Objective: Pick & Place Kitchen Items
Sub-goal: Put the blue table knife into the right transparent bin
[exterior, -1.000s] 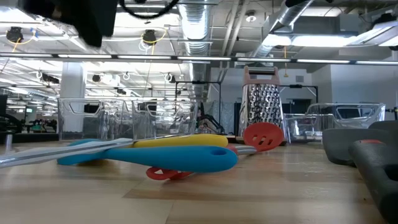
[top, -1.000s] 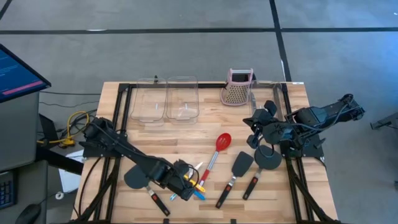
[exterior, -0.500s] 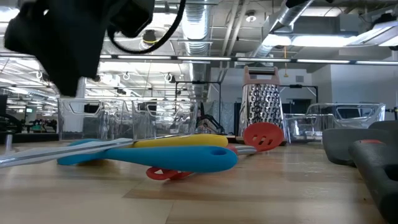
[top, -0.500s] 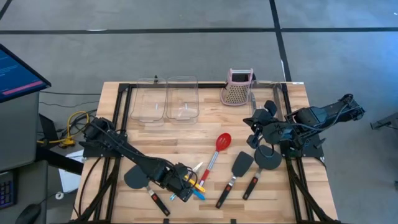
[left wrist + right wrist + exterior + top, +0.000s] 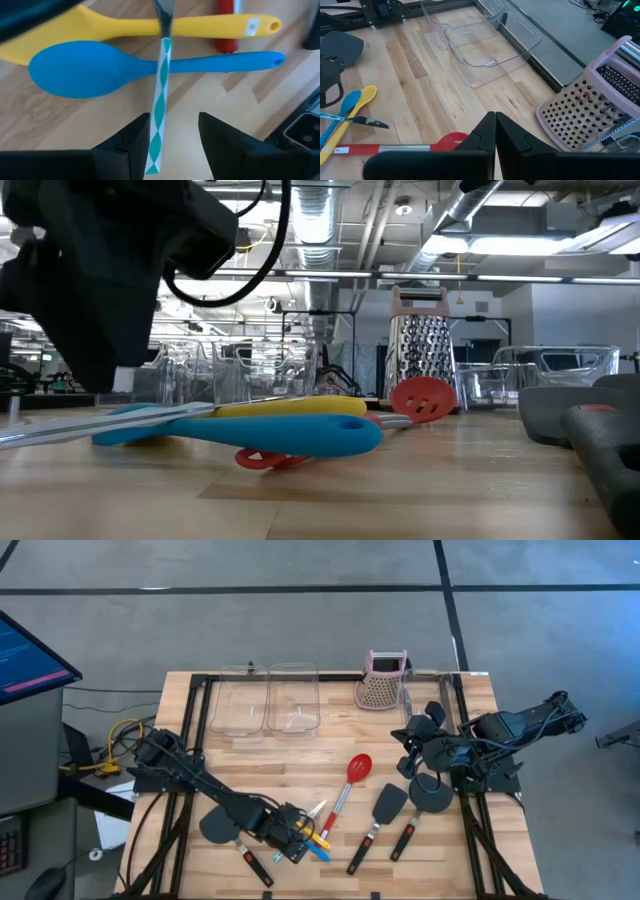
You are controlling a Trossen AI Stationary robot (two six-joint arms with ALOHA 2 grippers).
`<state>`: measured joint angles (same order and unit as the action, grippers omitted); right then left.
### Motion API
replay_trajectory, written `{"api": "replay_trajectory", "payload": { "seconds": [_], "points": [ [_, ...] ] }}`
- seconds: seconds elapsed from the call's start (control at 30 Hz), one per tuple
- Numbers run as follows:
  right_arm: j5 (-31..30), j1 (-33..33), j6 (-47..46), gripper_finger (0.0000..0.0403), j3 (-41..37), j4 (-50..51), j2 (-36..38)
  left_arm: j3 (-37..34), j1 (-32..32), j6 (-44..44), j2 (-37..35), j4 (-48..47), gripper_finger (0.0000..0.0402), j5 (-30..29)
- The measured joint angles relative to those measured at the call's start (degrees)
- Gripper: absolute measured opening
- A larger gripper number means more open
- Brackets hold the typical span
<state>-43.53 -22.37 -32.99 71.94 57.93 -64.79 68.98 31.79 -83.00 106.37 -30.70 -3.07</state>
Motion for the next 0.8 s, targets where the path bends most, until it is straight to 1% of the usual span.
{"api": "replay_trajectory", "payload": {
  "seconds": [0.2,0.43,0.5,0.8],
  "points": [
    [0.0,0.0,0.0,0.0001,0.0,0.0,0.0,-1.8,-0.1,0.0,0.0,1.9,0.0159,-0.6],
    [0.0,0.0,0.0,0.0001,0.0,0.1,0.0,-4.7,-0.1,0.0,0.0,8.4,0.0159,-3.2],
    [0.0,0.0,0.0,0.0001,0.0,0.1,0.0,-5.3,-0.1,0.0,0.0,8.9,0.0159,-4.0],
    [0.0,0.0,0.0,0.0001,0.0,0.1,0.0,-8.0,-0.1,0.0,0.0,10.7,0.0159,-4.2]
  ]
}}
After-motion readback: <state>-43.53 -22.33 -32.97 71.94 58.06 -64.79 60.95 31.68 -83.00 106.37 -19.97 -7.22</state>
